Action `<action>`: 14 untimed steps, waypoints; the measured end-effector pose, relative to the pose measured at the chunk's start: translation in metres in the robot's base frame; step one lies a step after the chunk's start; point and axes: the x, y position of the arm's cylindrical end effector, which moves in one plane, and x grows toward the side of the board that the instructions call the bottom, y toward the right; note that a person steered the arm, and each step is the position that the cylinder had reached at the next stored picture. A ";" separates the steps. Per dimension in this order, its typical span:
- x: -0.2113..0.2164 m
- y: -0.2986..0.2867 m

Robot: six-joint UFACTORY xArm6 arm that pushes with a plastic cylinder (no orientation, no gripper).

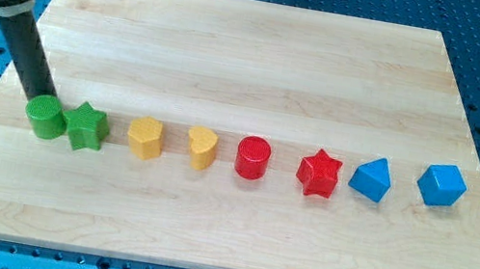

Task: Point the arm vertically above the hexagon

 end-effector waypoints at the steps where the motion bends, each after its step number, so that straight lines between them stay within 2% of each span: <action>1: -0.025 0.030; 5: -0.082 0.042; 7: -0.087 0.042; 10: -0.103 0.098; 14: -0.103 0.121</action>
